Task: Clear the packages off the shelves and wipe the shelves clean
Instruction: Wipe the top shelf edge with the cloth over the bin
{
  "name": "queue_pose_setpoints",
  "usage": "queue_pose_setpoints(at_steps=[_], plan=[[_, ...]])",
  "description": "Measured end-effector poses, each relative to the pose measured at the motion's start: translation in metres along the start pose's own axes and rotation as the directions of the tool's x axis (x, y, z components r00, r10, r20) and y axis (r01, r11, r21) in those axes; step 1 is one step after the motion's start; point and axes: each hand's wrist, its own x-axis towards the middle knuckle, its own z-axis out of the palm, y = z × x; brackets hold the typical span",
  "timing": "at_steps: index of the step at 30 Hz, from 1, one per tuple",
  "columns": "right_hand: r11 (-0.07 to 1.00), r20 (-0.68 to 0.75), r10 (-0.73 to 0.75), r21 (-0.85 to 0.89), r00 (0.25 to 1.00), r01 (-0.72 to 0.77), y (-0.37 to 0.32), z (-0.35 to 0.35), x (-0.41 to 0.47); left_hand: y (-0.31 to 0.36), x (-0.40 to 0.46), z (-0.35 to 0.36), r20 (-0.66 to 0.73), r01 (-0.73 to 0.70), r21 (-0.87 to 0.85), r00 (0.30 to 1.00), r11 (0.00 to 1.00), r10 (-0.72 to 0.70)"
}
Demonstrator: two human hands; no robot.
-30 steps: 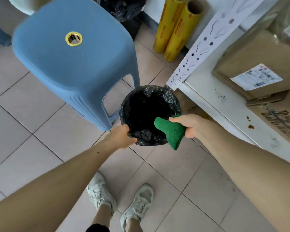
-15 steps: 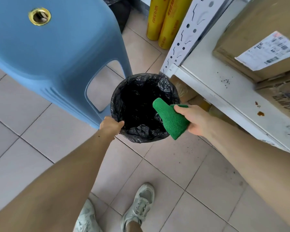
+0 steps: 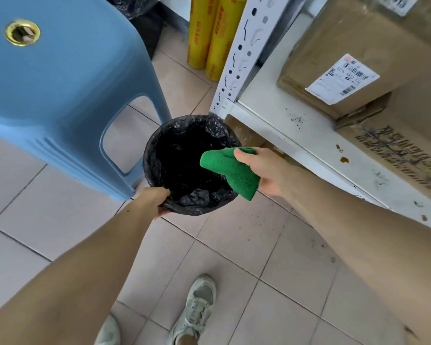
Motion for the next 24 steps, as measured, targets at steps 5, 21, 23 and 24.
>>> queue_pose_setpoints(at_steps=[5, 21, 23, 24], plan=[[0.999, 0.017, -0.006, 0.042, 1.000, 0.005, -0.013, 0.001, -0.033, 0.006, -0.037, -0.022, 0.007, 0.023, 0.075, 1.000, 0.997, -0.023], [0.936, 0.063, -0.320, 0.178, 0.945, 0.305, -0.177, -0.028, -0.350, 0.109, -0.352, -0.142, 0.216, -0.378, 0.543, 0.926, 0.750, 0.309], [0.928, 0.062, -0.352, 0.155, 0.934, 0.339, -0.195, -0.036, -0.404, 0.122, -0.404, -0.154, 0.267, -0.435, 0.560, 0.901, 0.706, 0.343], [0.923, 0.048, -0.367, 0.140, 0.929, 0.357, -0.204, -0.039, -0.431, 0.128, -0.429, -0.159, 0.293, -0.464, 0.568, 0.886, 0.680, 0.360]])
